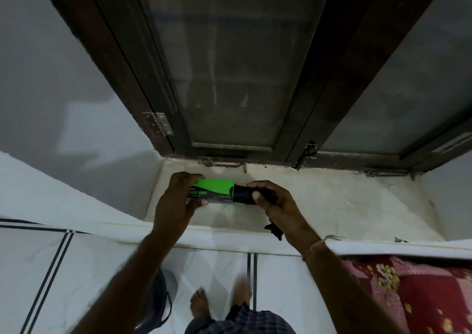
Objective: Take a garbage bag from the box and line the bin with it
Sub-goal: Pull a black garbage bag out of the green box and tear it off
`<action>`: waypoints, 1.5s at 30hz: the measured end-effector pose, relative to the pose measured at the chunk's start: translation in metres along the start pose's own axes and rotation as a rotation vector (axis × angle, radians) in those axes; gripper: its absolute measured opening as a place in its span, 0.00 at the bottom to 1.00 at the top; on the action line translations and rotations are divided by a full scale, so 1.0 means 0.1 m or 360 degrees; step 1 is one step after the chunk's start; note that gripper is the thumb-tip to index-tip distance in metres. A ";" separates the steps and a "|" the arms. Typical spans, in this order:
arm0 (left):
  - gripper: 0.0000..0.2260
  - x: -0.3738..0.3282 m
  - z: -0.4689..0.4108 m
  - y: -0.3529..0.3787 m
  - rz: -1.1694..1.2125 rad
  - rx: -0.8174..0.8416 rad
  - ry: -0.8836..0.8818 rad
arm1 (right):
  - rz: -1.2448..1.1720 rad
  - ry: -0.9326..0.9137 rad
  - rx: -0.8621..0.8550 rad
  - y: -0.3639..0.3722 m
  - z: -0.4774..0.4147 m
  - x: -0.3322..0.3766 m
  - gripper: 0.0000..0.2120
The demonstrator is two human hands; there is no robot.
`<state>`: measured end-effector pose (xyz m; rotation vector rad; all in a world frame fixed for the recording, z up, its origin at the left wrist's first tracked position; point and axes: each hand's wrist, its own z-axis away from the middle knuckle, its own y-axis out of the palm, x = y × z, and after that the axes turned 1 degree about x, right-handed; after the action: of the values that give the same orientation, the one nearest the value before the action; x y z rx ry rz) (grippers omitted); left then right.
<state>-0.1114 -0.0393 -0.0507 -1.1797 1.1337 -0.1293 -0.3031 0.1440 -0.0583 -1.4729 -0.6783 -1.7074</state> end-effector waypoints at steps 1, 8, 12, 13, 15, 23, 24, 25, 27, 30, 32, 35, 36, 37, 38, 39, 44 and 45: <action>0.23 -0.02 0.01 0.02 0.0019 0.0024 0.0040 | -0.0004 -0.0036 0.0051 0.02 0.00 0.01 0.11; 0.30 -0.03 0.09 0.03 0.0320 -0.0027 -0.0185 | 0.0008 -0.0035 -0.0091 0.22 0.00 0.10 0.13; 0.33 -0.08 0.12 0.04 0.0389 -0.0084 -0.0222 | 0.0008 -0.0018 -0.0003 0.31 0.04 0.12 0.16; 0.33 -0.08 0.13 0.05 0.0399 -0.0090 -0.0239 | -0.0007 -0.0037 0.0009 0.31 0.05 0.12 0.16; 0.33 -0.08 0.15 0.05 0.0436 -0.0098 -0.0272 | -0.0023 -0.0153 -0.0022 0.30 0.03 0.11 0.16; 0.27 0.01 0.22 0.06 0.0519 -0.0185 -0.0321 | -0.0032 -0.0006 -0.0537 0.32 0.05 0.06 0.21; 0.27 0.01 0.23 0.07 0.0555 -0.0185 -0.0293 | -0.0076 0.0062 -0.0445 0.34 0.07 0.04 0.21; 0.27 0.00 0.23 0.07 0.0594 -0.0175 -0.0253 | -0.0111 0.0102 -0.0370 0.37 0.09 0.01 0.22; 0.26 -0.03 0.24 0.08 0.0640 -0.0155 -0.0175 | -0.0221 0.0171 -0.0360 0.44 0.10 -0.02 0.26; 0.26 -0.04 0.25 0.06 0.0628 -0.0201 -0.0151 | -0.0455 0.0239 -0.0395 0.49 0.11 0.00 0.27; 0.26 0.00 0.25 0.03 0.0647 -0.0229 -0.0161 | -0.0593 0.0232 -0.0451 0.47 0.12 0.02 0.23; 0.25 0.06 0.27 0.04 0.0624 -0.0194 -0.0142 | -0.0617 0.0217 -0.0442 0.43 0.11 0.04 0.23; 0.25 0.06 0.28 0.05 0.0614 -0.0186 -0.0145 | -0.0565 0.0180 -0.0381 0.43 0.10 0.04 0.22; 0.25 0.05 0.29 0.06 0.0607 -0.0185 -0.0152 | -0.0490 0.0139 -0.0347 0.44 0.10 0.05 0.21; 0.25 0.04 0.29 0.07 0.0604 -0.0188 -0.0156 | -0.0418 0.0107 -0.0352 0.46 0.11 0.07 0.20; 0.25 0.04 0.30 0.07 0.0599 -0.0188 -0.0158 | -0.0370 0.0086 -0.0378 0.46 0.12 0.09 0.20; 0.25 0.02 0.33 0.02 0.0595 -0.0199 -0.0170 | -0.0317 0.0025 -0.0345 0.46 0.17 0.21 0.16; 0.25 0.01 0.33 0.02 0.0592 -0.0203 -0.0165 | -0.0288 0.0012 -0.0339 0.46 0.18 0.25 0.17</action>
<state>-0.0873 -0.0179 -0.0546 -1.0540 1.2626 0.2895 -0.2558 0.1276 -0.0342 -1.5890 -0.6586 -1.9738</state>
